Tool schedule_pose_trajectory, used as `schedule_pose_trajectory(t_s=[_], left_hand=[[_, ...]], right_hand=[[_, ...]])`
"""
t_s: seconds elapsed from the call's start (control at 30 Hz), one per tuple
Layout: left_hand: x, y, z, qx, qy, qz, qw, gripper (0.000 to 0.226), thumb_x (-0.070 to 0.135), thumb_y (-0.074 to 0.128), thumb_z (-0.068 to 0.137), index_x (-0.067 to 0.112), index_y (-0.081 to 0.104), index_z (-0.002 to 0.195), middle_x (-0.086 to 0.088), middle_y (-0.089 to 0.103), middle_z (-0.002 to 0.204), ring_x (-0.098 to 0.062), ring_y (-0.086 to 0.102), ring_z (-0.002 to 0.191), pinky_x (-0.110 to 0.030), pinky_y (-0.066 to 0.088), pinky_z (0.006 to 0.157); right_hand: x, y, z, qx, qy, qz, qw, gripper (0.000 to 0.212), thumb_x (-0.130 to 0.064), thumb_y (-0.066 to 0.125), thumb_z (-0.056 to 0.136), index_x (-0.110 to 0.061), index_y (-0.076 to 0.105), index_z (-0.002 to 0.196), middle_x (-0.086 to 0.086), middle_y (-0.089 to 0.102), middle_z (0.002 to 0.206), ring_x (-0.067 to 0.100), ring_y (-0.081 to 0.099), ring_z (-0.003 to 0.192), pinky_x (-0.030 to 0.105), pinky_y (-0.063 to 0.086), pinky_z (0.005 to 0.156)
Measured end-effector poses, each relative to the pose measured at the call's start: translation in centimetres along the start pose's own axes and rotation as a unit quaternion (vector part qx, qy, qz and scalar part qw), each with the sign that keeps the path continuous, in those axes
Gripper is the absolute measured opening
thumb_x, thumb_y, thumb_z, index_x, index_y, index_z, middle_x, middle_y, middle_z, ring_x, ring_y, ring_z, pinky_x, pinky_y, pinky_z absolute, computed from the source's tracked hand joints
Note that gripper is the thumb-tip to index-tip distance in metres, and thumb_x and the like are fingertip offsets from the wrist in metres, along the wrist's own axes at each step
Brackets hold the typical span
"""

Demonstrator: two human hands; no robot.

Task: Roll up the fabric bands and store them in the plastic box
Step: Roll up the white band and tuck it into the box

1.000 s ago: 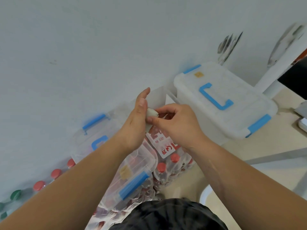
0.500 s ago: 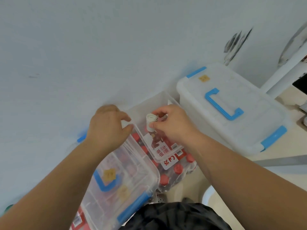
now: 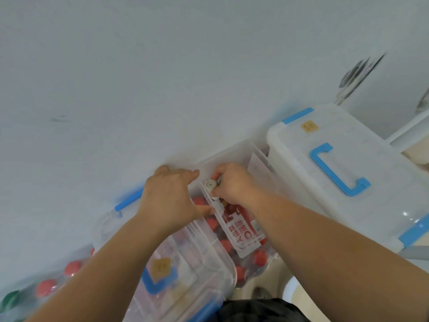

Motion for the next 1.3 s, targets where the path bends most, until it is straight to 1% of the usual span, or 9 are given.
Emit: schedule_pose_trajectory(t_s=[0.17, 0.37, 0.47, 0.57, 0.7, 0.9, 1.03, 1.17, 1.3], left_hand=[[0.0, 0.1, 0.1, 0.003, -0.001, 0.0, 1.0, 0.096, 0.079, 0.073, 0.06, 0.035, 0.054, 0.143, 0.016, 0.062, 0.137, -0.016, 0.048, 0.125, -0.035, 0.045, 0.101], [-0.2, 0.6, 0.1, 0.018, 0.001, 0.001, 1.0, 0.096, 0.08, 0.071, 0.058, 0.036, 0.055, 0.142, 0.015, 0.062, 0.139, -0.017, 0.049, 0.127, -0.035, 0.044, 0.102], [-0.4, 0.7, 0.0, 0.022, -0.002, 0.001, 1.0, 0.097, 0.081, 0.071, 0.058, 0.036, 0.055, 0.142, 0.015, 0.062, 0.138, -0.017, 0.05, 0.126, -0.035, 0.044, 0.101], [-0.4, 0.9, 0.0, 0.025, -0.008, 0.002, 1.0, 0.097, 0.082, 0.071, 0.058, 0.037, 0.054, 0.142, 0.016, 0.061, 0.139, -0.017, 0.049, 0.127, -0.036, 0.044, 0.101], [-0.4, 1.0, 0.0, 0.02, -0.002, -0.007, 1.0, 0.099, 0.081, 0.07, 0.058, 0.036, 0.052, 0.144, 0.015, 0.061, 0.14, -0.017, 0.048, 0.127, -0.036, 0.044, 0.102], [-0.5, 0.9, -0.1, 0.015, -0.004, -0.011, 1.0, 0.098, 0.079, 0.072, 0.06, 0.035, 0.051, 0.146, 0.015, 0.059, 0.142, -0.016, 0.047, 0.129, -0.036, 0.043, 0.104], [-0.5, 0.8, 0.0, 0.009, -0.007, -0.011, 1.0, 0.099, 0.079, 0.071, 0.062, 0.036, 0.048, 0.147, 0.014, 0.057, 0.144, -0.017, 0.045, 0.131, -0.036, 0.042, 0.106], [-0.5, 0.7, -0.1, 0.007, -0.001, -0.021, 1.0, 0.099, 0.077, 0.072, 0.063, 0.034, 0.047, 0.149, 0.012, 0.057, 0.144, -0.018, 0.045, 0.131, -0.037, 0.042, 0.106], [-0.6, 0.8, -0.4, 0.01, -0.003, -0.027, 1.0, 0.098, 0.078, 0.07, 0.066, 0.035, 0.045, 0.15, 0.011, 0.055, 0.146, -0.019, 0.045, 0.133, -0.035, 0.041, 0.108]], right_hand=[[-0.1, -0.2, -0.5, 0.015, -0.002, 0.011, 1.0, 0.017, -0.017, 0.081, 0.081, -0.024, 0.077, 0.096, -0.003, 0.077, 0.095, 0.018, 0.071, 0.085, 0.034, 0.061, 0.078], [-0.4, 0.5, -1.0, 0.022, 0.003, 0.008, 1.0, 0.041, -0.01, 0.083, 0.078, -0.021, 0.076, 0.116, 0.002, 0.077, 0.111, 0.021, 0.072, 0.1, 0.037, 0.06, 0.09], [-0.2, 0.6, -0.9, 0.042, -0.003, 0.021, 0.999, 0.033, -0.018, 0.081, 0.08, -0.019, 0.074, 0.112, 0.0, 0.076, 0.102, 0.02, 0.072, 0.093, 0.035, 0.06, 0.084], [0.4, 0.5, -0.6, 0.042, 0.025, 0.067, 0.997, 0.035, -0.027, 0.086, 0.078, -0.021, 0.071, 0.109, -0.002, 0.075, 0.097, 0.018, 0.072, 0.089, 0.036, 0.06, 0.083], [0.7, 0.5, -0.2, 0.024, 0.046, 0.117, 0.992, 0.021, -0.023, 0.089, 0.074, -0.025, 0.074, 0.089, -0.005, 0.076, 0.079, 0.015, 0.074, 0.073, 0.039, 0.064, 0.075], [0.8, 0.8, -0.1, 0.018, 0.048, 0.138, 0.989, 0.019, -0.017, 0.085, 0.079, -0.027, 0.069, 0.082, -0.005, 0.072, 0.075, 0.015, 0.071, 0.069, 0.037, 0.064, 0.071], [0.7, 0.6, 0.0, 0.006, 0.043, 0.11, 0.993, 0.017, -0.018, 0.085, 0.08, -0.028, 0.072, 0.086, -0.004, 0.075, 0.08, 0.018, 0.073, 0.068, 0.041, 0.065, 0.072], [0.6, 0.3, -0.3, -0.006, 0.064, 0.115, 0.991, 0.031, -0.024, 0.089, 0.075, -0.024, 0.071, 0.099, 0.0, 0.077, 0.081, 0.02, 0.076, 0.066, 0.042, 0.065, 0.072], [0.6, 0.0, -0.8, 0.005, 0.056, 0.076, 0.996, 0.015, -0.018, 0.078, 0.084, -0.022, 0.075, 0.098, -0.001, 0.076, 0.083, 0.019, 0.075, 0.074, 0.04, 0.064, 0.076]])
Point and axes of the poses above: each hand's wrist, its own z-axis towards the middle knuckle, its own y-axis out of the palm, x = y × z, the point moved 2 cm from there along z, towards the middle knuckle
